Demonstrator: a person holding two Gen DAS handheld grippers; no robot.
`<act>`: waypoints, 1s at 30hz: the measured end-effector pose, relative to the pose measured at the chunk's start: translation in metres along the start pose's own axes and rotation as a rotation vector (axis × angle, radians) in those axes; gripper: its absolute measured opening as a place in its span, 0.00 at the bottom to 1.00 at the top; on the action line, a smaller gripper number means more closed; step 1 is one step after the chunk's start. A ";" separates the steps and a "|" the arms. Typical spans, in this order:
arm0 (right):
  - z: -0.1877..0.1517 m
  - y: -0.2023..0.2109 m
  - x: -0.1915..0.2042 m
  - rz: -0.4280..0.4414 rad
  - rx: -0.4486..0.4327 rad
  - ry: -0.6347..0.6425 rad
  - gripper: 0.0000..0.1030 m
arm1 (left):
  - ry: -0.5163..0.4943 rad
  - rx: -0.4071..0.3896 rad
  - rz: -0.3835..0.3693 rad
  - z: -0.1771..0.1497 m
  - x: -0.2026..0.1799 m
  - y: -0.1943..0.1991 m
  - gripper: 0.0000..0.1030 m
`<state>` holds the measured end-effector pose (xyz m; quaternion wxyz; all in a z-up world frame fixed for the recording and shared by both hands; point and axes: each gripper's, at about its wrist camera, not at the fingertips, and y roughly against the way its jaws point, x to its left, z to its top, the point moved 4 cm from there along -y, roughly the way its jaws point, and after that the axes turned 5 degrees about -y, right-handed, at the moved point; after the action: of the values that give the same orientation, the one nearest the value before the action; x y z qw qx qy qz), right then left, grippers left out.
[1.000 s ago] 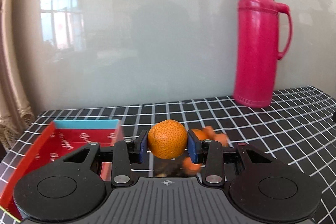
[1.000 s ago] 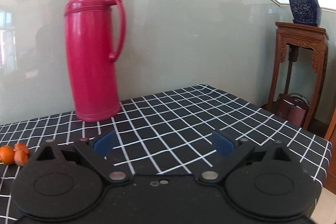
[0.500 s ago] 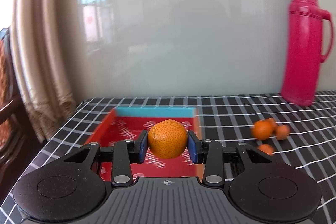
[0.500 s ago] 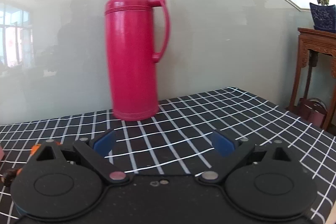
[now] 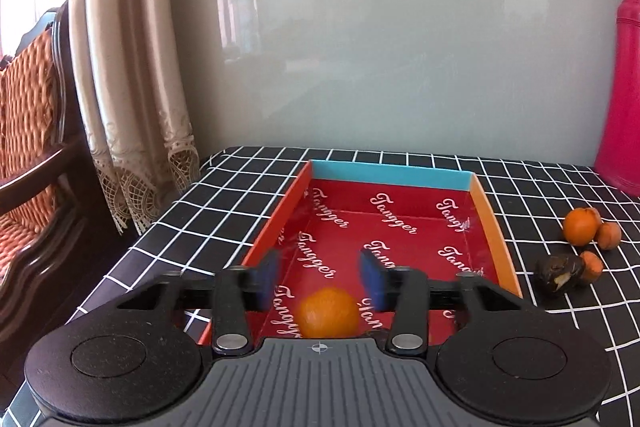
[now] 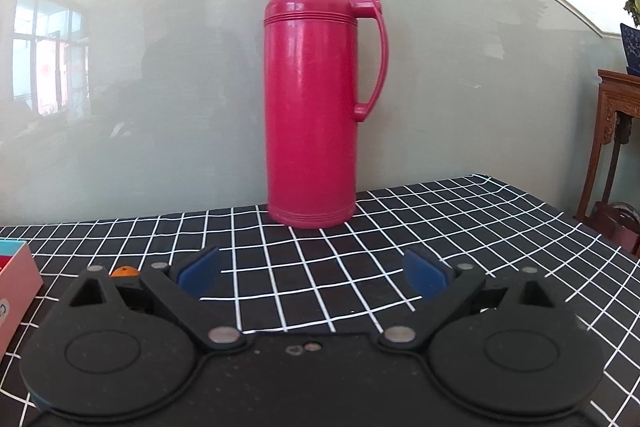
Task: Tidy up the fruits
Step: 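Move the right tool to another dark brown wrinkled fruit and grasp it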
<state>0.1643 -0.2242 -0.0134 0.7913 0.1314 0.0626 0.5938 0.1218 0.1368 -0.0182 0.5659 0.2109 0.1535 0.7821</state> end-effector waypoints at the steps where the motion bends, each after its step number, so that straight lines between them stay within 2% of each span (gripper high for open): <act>1: 0.000 0.000 0.001 0.002 0.000 0.003 0.95 | 0.002 -0.013 0.002 0.001 0.000 0.002 0.69; 4: 0.000 0.001 0.003 0.005 -0.002 0.009 0.95 | -0.002 -0.038 0.003 0.005 -0.002 0.008 0.76; 6: 0.000 0.001 0.003 0.007 0.001 0.008 0.95 | -0.007 -0.051 0.006 0.006 -0.005 0.010 0.84; 8: 0.000 0.002 0.002 0.015 -0.001 0.009 0.95 | -0.023 -0.071 0.018 0.007 -0.007 0.014 0.99; 9: 0.001 0.002 0.003 0.019 -0.002 0.010 0.96 | -0.029 -0.087 0.027 0.007 -0.008 0.016 1.00; 14: 0.001 0.004 0.000 0.036 -0.003 0.012 0.96 | -0.043 -0.112 0.071 0.009 -0.006 0.021 1.00; 18: 0.001 0.005 0.000 0.058 0.001 0.015 0.97 | -0.018 -0.132 0.092 0.009 0.000 0.027 1.00; 20: -0.001 0.003 0.001 0.083 0.020 0.013 1.00 | -0.006 -0.138 0.104 0.009 0.004 0.029 1.00; 25: -0.007 -0.007 0.007 0.138 0.097 0.005 1.00 | 0.026 -0.126 0.125 0.003 0.011 0.033 1.00; 30: -0.009 -0.006 0.015 0.197 0.098 -0.011 1.00 | 0.021 -0.117 0.135 -0.001 0.014 0.031 1.00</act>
<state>0.1718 -0.2098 -0.0231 0.7221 0.1788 0.0739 0.6642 0.0917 0.1407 -0.0018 0.5217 0.1790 0.0990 0.8283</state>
